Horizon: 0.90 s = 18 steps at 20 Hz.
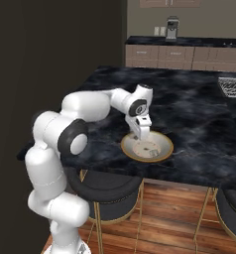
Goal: There are four ice cubes in the ice bowl. Place two ice cubes in each glass of water.
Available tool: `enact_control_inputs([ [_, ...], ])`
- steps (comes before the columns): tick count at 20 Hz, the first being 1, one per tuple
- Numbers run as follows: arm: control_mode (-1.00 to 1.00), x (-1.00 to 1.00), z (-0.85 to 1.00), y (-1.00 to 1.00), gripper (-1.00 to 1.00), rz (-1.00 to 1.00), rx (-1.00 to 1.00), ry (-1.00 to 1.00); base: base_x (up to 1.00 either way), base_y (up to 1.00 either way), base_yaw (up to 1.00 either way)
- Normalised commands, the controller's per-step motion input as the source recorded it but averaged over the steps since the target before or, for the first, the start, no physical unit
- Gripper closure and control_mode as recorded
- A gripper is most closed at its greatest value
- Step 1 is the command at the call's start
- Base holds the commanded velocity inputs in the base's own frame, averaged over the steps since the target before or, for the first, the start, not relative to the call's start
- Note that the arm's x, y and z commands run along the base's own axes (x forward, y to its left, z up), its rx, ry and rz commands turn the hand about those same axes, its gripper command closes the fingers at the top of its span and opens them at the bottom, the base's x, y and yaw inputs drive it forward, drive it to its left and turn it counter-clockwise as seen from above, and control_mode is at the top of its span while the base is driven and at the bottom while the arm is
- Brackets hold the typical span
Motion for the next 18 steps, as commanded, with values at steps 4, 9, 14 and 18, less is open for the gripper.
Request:
enact_control_inputs([
  [4,-1.0,0.0,0.0,0.0,1.0,0.0,0.0,0.0,0.0,0.0,0.0],
  [9,1.0,0.0,0.0,0.0,1.0,0.0,0.0,0.0,0.0,0.0,0.0],
  [14,1.0,0.0,0.0,0.0,1.0,0.0,0.0,0.0,0.0,0.0,0.0],
  [18,1.0,0.0,0.0,0.0,1.0,0.0,0.0,0.0,-0.69,-0.51,0.0],
])
